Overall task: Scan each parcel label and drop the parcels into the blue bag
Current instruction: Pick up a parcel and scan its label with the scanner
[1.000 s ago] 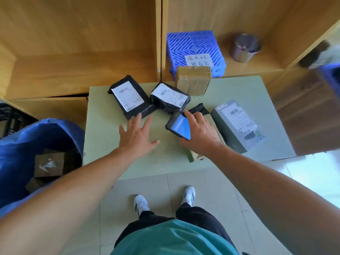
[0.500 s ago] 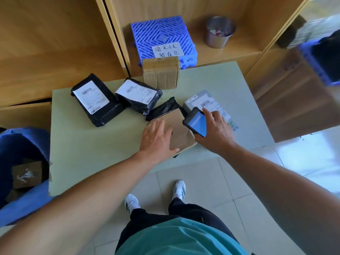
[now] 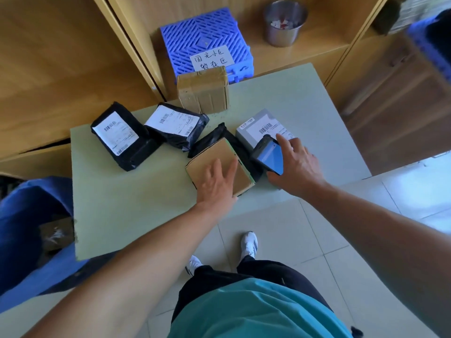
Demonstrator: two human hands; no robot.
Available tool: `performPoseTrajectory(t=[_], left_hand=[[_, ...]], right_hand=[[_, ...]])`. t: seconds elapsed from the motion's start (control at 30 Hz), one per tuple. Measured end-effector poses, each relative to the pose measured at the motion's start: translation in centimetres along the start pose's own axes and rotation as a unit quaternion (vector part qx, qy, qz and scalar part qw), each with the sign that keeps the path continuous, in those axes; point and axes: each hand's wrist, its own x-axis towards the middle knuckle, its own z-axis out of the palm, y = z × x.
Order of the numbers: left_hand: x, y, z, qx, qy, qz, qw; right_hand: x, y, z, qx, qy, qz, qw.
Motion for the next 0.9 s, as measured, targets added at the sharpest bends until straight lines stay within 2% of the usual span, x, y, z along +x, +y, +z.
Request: performPoseTrajectory(t=[0.13, 0.27, 0.4, 0.47, 0.57, 0.7, 0.9], left_hand=[[-0.5, -1.8, -1.2, -0.019, -0.027, 0.011, 0.999], [-1.1, -4.4, -1.9, -0.019, -0.068, -0.027, 0.997], [-2.2, -7.3, -2.1, 0.009, -0.062, -0.054, 0.997], [-2.5, -8.2, -1.8, 0.037, -0.036, -0.035, 0.998], [-1.9, -8.2, -1.7, 0.070, 0.004, 0.048, 0.996], [-0.5, -6.1, -1.0, 0.101, -0.048, 0.111, 0.988], [1.4, -3.9, -0.1, 0.230, -0.092, 0.154, 0.956]], right_hand=[[1.0, -1.7, -0.4, -0.007, -0.001, -0.017, 1.000], [2.2, -3.8, -0.7, -0.012, -0.006, -0.045, 0.999], [3.0, -5.9, -0.6, -0.007, -0.005, -0.066, 0.998], [3.1, -7.0, -0.3, -0.014, -0.011, -0.073, 0.997], [3.1, -8.1, 0.0, -0.019, -0.010, -0.084, 0.996], [2.6, -8.4, 0.5, -0.023, -0.017, -0.090, 0.996], [2.1, -6.5, 0.6, -0.038, -0.014, -0.071, 0.997]])
